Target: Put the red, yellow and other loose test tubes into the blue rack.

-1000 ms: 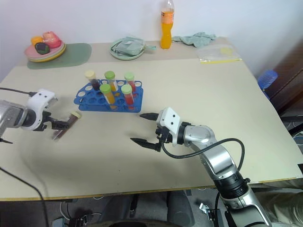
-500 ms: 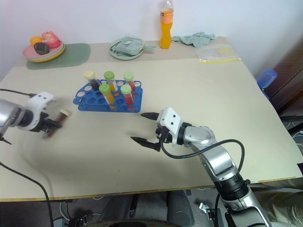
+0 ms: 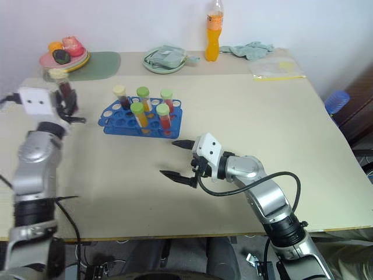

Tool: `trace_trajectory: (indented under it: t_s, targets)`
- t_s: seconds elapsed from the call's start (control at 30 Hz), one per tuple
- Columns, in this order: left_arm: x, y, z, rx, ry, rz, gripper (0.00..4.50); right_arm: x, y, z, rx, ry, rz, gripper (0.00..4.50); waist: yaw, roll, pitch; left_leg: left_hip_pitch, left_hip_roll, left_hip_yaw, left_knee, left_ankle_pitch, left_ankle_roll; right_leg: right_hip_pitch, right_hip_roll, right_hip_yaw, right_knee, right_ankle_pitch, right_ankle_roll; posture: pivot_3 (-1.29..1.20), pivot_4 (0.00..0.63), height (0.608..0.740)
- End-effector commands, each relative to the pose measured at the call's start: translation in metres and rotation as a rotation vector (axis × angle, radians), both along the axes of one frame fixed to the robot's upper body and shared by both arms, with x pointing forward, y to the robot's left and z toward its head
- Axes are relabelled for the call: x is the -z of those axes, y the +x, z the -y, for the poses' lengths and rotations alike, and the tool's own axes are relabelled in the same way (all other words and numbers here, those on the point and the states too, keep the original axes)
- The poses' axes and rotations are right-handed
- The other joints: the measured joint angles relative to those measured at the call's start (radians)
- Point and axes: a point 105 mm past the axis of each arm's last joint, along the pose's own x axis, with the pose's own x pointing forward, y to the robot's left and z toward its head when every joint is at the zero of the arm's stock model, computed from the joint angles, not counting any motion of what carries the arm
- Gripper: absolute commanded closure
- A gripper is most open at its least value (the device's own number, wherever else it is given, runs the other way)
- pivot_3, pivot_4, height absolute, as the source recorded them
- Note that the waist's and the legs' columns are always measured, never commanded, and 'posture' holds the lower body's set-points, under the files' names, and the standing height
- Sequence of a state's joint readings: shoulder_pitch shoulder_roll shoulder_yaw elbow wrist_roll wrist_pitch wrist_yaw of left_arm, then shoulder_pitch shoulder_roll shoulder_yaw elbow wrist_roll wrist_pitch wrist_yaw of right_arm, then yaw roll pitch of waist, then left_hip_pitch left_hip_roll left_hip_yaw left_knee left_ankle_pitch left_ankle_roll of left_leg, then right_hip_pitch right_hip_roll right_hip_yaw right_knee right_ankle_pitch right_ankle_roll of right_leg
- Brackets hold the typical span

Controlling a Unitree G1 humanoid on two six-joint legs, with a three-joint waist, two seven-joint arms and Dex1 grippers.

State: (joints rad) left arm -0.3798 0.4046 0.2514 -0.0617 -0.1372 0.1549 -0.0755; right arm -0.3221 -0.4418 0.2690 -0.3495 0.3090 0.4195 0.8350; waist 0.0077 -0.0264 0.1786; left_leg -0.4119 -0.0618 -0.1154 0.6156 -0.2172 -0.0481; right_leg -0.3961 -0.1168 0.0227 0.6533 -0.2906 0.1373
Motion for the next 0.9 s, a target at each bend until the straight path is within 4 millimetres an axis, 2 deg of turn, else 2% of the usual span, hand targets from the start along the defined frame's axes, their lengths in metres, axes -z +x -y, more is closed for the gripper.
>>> trace_trajectory:
  t_s: [0.03, 0.2, 0.5, 0.73, 0.9]
  targets:
    - [-0.005, -0.007, 0.031, 0.014, 0.016, 0.116, 3.7, -0.009, -0.003, -0.004, -0.023, 0.025, 0.021, 0.0, -0.002, 0.0, 0.0, 0.0, 0.0, 0.0, 0.0, 0.0, 0.0, 0.0, 0.0, 0.0, 0.0, 0.0, 0.0, 0.0, 0.15, 0.74]
    - [0.015, 0.003, 0.05, 0.02, 0.025, 0.083, 3.7, -0.01, -0.003, -0.004, -0.016, 0.028, 0.022, 0.0, -0.007, 0.0, 0.0, 0.0, 0.0, 0.001, 0.0, 0.0, 0.0, 0.0, 0.001, 0.0, 0.0, 0.0, 0.0, 0.0, 0.15, 0.74]
    - [0.043, 0.018, 0.06, 0.056, 0.055, -0.035, 3.7, -0.009, -0.004, -0.003, 0.007, 0.037, 0.022, 0.0, -0.018, 0.0, 0.0, 0.0, 0.0, 0.0, 0.0, 0.0, 0.0, 0.0, 0.001, -0.001, 0.0, 0.0, 0.0, 0.0, 0.15, 0.74]
    - [0.046, 0.024, 0.067, 0.081, 0.001, -0.045, 3.7, -0.009, -0.003, -0.004, 0.013, 0.042, 0.02, 0.0, -0.018, 0.0, 0.0, 0.0, 0.0, 0.0, 0.0, 0.0, 0.0, 0.0, 0.001, -0.001, 0.0, 0.0, 0.0, 0.0, 0.15, 0.74]
    - [0.048, 0.025, 0.063, 0.066, -0.035, -0.044, 3.7, -0.009, -0.003, -0.004, 0.015, 0.046, 0.02, 0.0, -0.017, 0.0, 0.0, 0.0, 0.0, 0.0, 0.0, 0.0, 0.0, 0.001, 0.001, -0.001, 0.0, 0.0, 0.0, 0.0, 0.15, 0.74]
